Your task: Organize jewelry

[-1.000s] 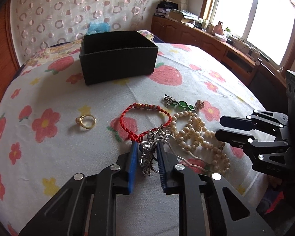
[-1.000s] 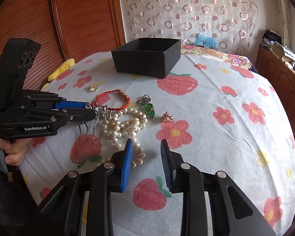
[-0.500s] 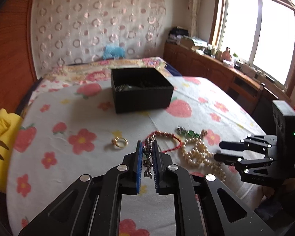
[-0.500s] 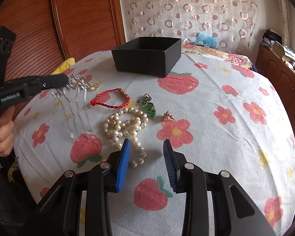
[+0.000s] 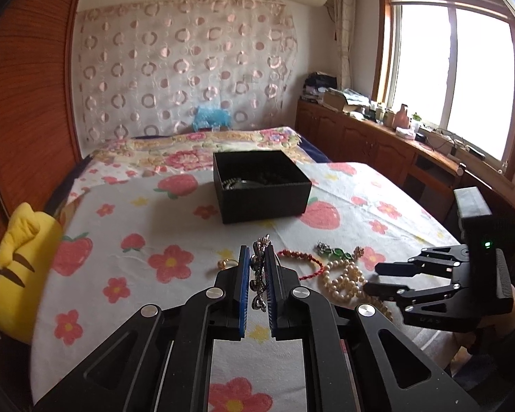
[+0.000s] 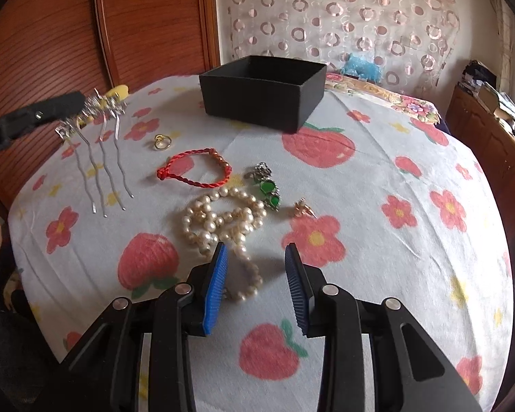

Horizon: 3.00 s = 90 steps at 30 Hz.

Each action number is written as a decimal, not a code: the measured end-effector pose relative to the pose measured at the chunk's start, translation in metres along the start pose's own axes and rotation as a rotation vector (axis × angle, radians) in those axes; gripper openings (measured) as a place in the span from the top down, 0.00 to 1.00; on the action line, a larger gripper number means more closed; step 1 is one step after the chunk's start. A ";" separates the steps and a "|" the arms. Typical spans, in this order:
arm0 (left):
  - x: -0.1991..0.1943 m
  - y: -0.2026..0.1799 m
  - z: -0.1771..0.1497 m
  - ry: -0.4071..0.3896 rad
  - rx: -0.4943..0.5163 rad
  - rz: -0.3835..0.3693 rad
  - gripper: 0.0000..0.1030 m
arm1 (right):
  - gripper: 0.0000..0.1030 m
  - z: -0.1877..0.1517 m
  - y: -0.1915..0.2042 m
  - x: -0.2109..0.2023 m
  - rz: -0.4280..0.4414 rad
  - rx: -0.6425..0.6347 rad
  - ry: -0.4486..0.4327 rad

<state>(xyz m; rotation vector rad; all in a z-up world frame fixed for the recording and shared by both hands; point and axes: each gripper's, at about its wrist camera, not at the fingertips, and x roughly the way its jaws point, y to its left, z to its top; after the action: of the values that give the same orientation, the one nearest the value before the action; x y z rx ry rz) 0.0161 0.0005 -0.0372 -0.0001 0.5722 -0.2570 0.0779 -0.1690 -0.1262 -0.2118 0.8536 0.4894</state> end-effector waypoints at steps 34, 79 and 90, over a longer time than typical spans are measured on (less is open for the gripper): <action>-0.014 0.018 0.032 -0.111 -0.008 0.018 0.92 | 0.92 0.076 -0.002 -0.068 -0.021 -0.043 -0.204; 0.109 0.045 0.144 -0.096 0.022 0.021 0.92 | 0.92 0.253 -0.065 -0.085 0.028 -0.085 -0.393; 0.154 0.049 0.138 -0.013 0.033 0.022 0.92 | 0.91 0.212 -0.057 0.031 0.098 -0.068 -0.157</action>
<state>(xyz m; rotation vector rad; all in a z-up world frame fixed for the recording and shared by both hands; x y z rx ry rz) 0.2263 0.0011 -0.0072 0.0359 0.5543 -0.2450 0.2646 -0.1302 -0.0140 -0.1918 0.6969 0.6191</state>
